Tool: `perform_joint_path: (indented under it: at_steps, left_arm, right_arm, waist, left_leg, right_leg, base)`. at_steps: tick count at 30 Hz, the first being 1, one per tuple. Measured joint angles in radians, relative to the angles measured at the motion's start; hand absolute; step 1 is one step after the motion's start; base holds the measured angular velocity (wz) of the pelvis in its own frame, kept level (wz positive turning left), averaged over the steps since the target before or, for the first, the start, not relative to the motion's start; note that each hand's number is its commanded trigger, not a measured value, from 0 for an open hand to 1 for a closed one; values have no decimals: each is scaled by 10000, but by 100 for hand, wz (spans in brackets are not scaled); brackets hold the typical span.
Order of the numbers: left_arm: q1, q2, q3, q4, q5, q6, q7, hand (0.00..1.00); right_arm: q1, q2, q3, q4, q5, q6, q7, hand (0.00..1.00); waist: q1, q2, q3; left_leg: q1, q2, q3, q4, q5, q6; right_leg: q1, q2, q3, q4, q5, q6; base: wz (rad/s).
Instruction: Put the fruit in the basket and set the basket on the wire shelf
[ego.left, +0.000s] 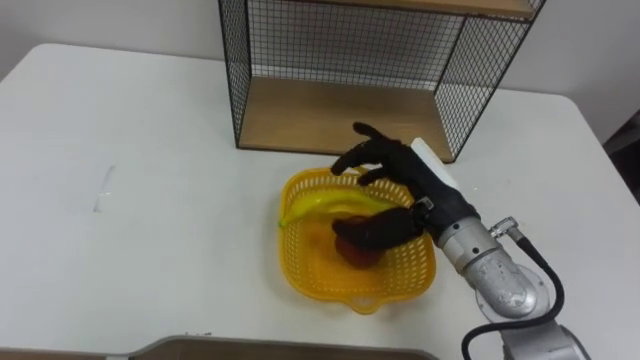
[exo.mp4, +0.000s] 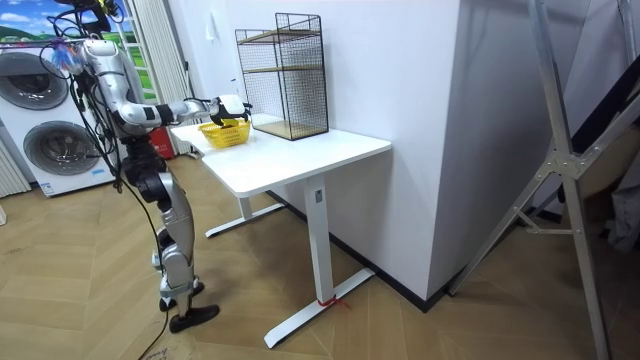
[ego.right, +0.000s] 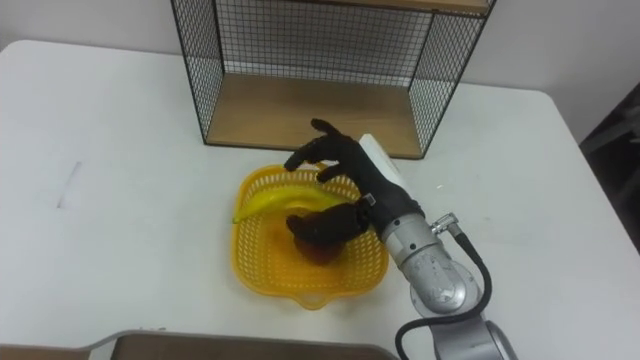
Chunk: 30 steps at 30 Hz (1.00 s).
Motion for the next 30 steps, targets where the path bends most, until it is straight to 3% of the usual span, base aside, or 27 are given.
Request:
perform_joint_path:
  at_steps: [20, 27, 30]
  left_arm:
    - [136, 12, 47, -164, -61, 2, 25, 0]
    - [147, 7, 134, 53, -652, -120, 46, 0]
    - [173, -6, 590, 246, -682, -244, 46, 0]
  right_arm:
    - [21, 24, -11, -4, -161, 0, -15, 0]
    - [74, 19, -185, -16, 940, -10, -82, 0]
    - [67, 20, -675, -123, 1993, -57, -171, 0]
  waist:
    - [-49, -73, -85]
    - [-94, -13, -76]
    - [-65, 50, -85]
  left_leg:
    - [140, 1, -87, 13, 0, 0]
    - [197, -3, -87, 22, -1, 0]
    - [200, -9, -88, 15, -2, 2]
  right_leg:
    - [181, -30, -64, -3, 0, 0]
    - [258, -3, -61, -8, 0, 0]
    - [256, 0, -79, -26, 0, 0]
  base:
    - [1]
    - [0]
    - [0]
